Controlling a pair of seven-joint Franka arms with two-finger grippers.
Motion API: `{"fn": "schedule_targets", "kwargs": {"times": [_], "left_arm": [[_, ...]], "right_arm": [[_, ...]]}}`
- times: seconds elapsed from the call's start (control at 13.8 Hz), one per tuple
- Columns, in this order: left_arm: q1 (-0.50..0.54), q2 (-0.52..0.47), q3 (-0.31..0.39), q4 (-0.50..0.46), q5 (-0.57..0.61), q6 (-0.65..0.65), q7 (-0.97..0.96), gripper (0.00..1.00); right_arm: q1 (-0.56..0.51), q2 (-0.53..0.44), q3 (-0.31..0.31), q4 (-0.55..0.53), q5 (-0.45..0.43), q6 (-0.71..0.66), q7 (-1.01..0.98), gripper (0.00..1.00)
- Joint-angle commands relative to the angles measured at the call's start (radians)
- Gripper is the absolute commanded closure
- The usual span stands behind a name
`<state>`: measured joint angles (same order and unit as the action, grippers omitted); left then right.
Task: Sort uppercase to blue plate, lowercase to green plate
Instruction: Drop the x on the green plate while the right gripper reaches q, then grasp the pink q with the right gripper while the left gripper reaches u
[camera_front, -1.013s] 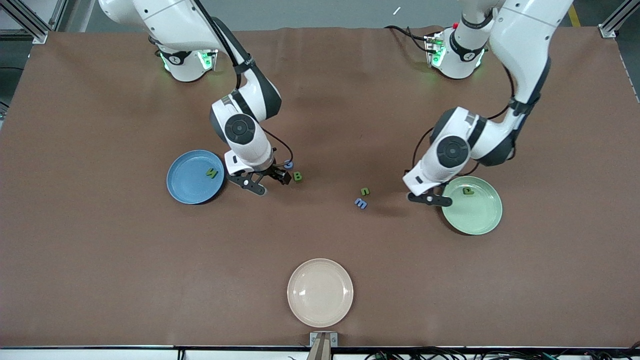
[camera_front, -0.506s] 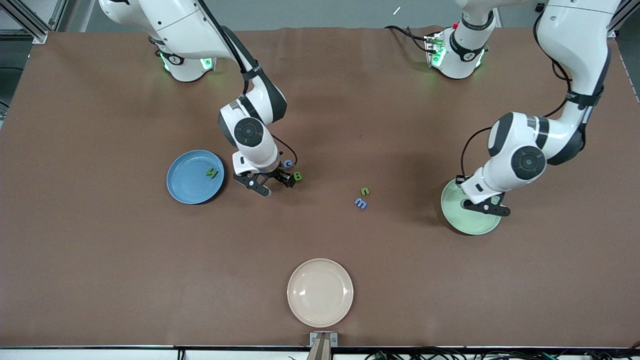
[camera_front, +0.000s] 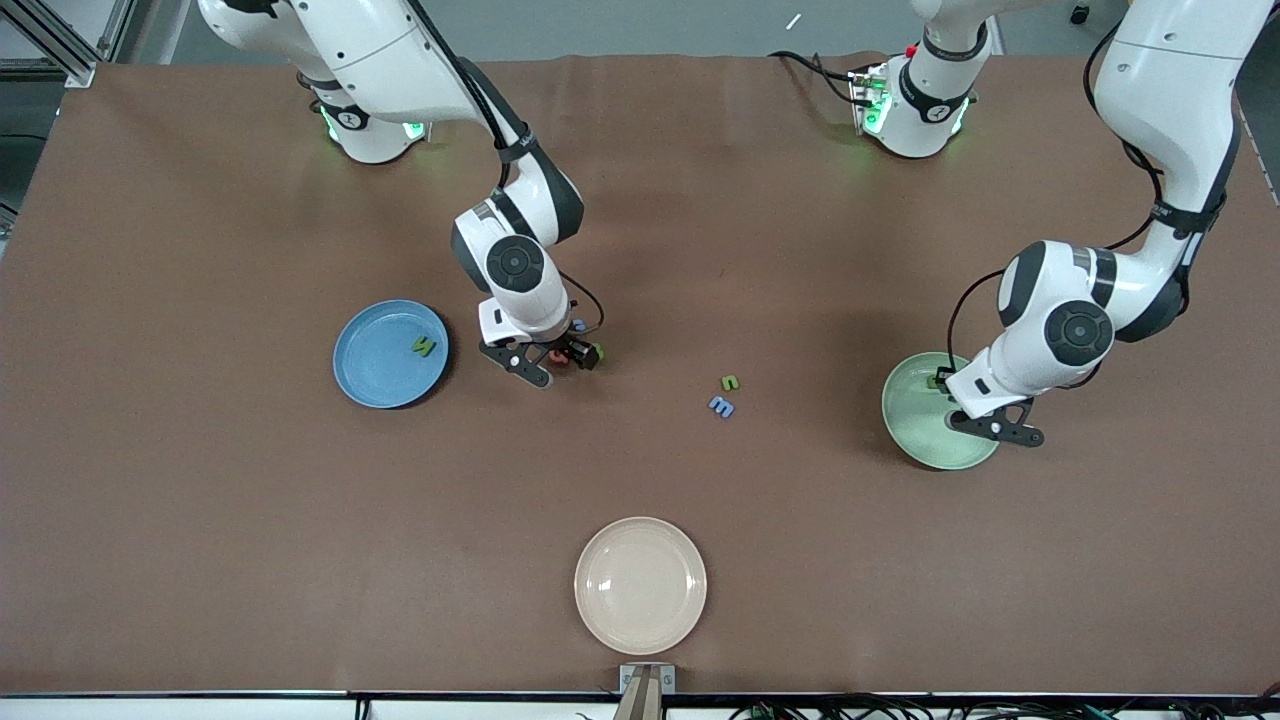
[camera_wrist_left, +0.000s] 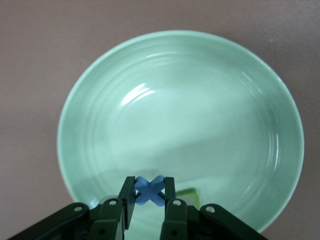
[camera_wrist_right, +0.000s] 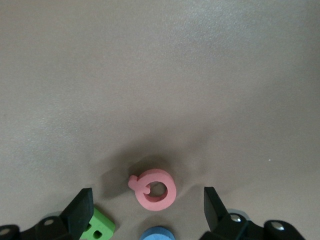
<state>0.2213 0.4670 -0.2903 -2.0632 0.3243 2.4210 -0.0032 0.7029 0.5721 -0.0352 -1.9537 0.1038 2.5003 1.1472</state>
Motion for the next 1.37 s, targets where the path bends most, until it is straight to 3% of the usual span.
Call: {"fn": "schedule_targets", "kwargs": {"times": [0.0, 0.43, 0.65, 0.72, 0.8, 0.87, 1.01, 1.23, 1.3], "left_arm": [[0.009, 0.022, -0.003, 0.011, 0.054, 0.026, -0.007, 0.96], [0.029, 0.038, 0.0, 0.008, 0.084, 0.027, -0.003, 0.94], [0.038, 0.038, -0.001, 0.008, 0.085, 0.027, 0.0, 0.81], [0.039, 0.033, -0.001, 0.009, 0.087, 0.027, 0.002, 0.65], [0.039, 0.029, -0.003, 0.014, 0.087, 0.027, 0.002, 0.26], [0.038, 0.025, -0.006, 0.024, 0.087, 0.027, 0.002, 0.01], [0.026, 0.015, -0.015, 0.046, 0.085, 0.018, -0.015, 0.0], [0.018, 0.009, -0.101, 0.096, 0.071, -0.063, -0.156, 0.0], [0.009, 0.01, -0.137, 0.118, 0.071, -0.104, -0.243, 0.0]], "right_arm": [[0.012, 0.008, -0.011, 0.001, -0.003, 0.008, 0.019, 0.04], [0.012, 0.018, -0.011, -0.001, -0.004, 0.022, 0.019, 0.09], [0.012, 0.017, -0.011, -0.002, -0.004, 0.022, 0.019, 0.2], [0.01, 0.018, -0.012, -0.002, -0.004, 0.022, 0.019, 0.23], [0.01, 0.018, -0.012, -0.001, -0.004, 0.022, 0.019, 0.27], [0.01, 0.018, -0.012, -0.001, -0.004, 0.022, 0.017, 0.31], [0.009, 0.018, -0.012, -0.001, -0.007, 0.022, 0.017, 0.5], [0.006, 0.017, -0.012, -0.001, -0.007, 0.017, 0.016, 0.94], [0.001, 0.017, -0.012, -0.001, -0.007, 0.014, 0.017, 1.0]]}}
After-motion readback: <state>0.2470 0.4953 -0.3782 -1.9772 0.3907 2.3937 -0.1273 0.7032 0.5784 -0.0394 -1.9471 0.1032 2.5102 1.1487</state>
